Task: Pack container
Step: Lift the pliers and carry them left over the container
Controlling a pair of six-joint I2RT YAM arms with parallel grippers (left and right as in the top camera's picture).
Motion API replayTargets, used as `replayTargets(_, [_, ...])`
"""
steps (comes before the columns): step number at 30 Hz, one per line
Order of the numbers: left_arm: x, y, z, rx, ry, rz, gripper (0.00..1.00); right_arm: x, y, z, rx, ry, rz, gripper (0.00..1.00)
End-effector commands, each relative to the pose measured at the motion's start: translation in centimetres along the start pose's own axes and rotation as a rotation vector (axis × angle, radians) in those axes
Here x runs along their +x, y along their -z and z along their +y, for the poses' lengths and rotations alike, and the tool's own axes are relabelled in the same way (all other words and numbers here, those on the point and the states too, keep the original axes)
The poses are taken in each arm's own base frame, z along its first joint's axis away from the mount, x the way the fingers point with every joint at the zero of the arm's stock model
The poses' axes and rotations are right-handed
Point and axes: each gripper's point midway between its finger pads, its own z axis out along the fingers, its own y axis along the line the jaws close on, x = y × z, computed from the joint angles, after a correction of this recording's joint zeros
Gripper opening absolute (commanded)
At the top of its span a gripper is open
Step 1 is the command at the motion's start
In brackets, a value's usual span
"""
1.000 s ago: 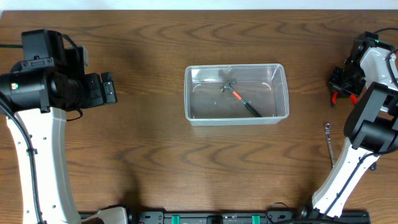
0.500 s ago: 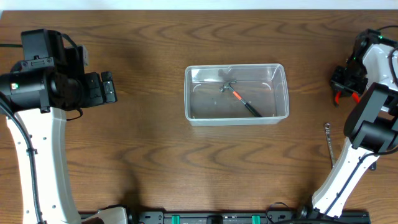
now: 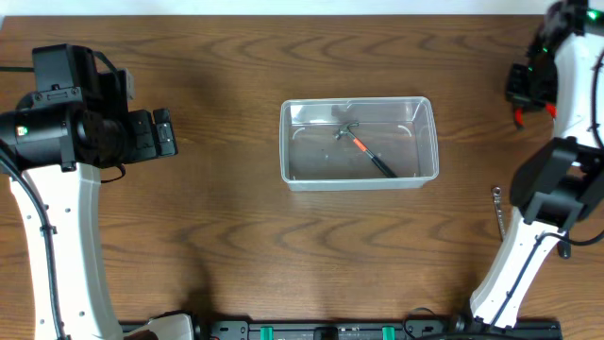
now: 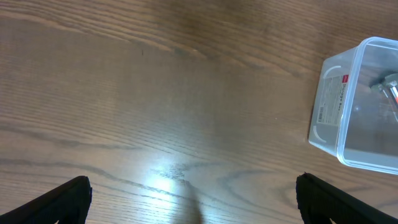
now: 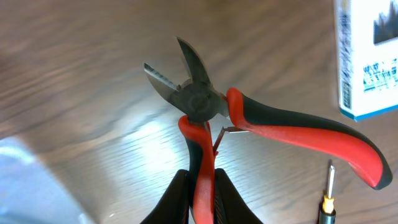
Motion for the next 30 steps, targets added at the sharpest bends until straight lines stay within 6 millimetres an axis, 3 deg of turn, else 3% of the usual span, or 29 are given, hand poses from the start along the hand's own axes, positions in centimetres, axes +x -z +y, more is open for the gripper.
replayTargets(1, [-0.4, 0.4, 0.2, -0.010, 0.004, -0.015, 0.98, -0.2, 2.6, 4.2, -0.029, 0.166, -0.056, 0.07])
replayTargets(7, [-0.4, 0.4, 0.2, -0.010, 0.004, -0.015, 0.98, 2.1, 6.2, 10.9, -0.065, 0.414, -0.105, 0.08])
replayTargets(14, [-0.4, 0.4, 0.2, -0.010, 0.004, -0.015, 0.98, 6.9, 9.4, 18.6, -0.096, 0.701, -0.136, 0.08])
replayTargets(17, [-0.4, 0.4, 0.2, -0.010, 0.004, -0.015, 0.98, 8.7, 9.7, 21.5, -0.102, 0.813, -0.141, 0.09])
replayTargets(23, [-0.4, 0.4, 0.2, -0.010, 0.004, -0.015, 0.98, 12.3, 9.1, 25.4, -0.102, 0.986, -0.109, 0.10])
replayTargets(30, [-0.4, 0.4, 0.2, -0.010, 0.004, -0.015, 0.98, 15.1, 6.6, 27.0, -0.089, 1.075, -0.030, 0.10])
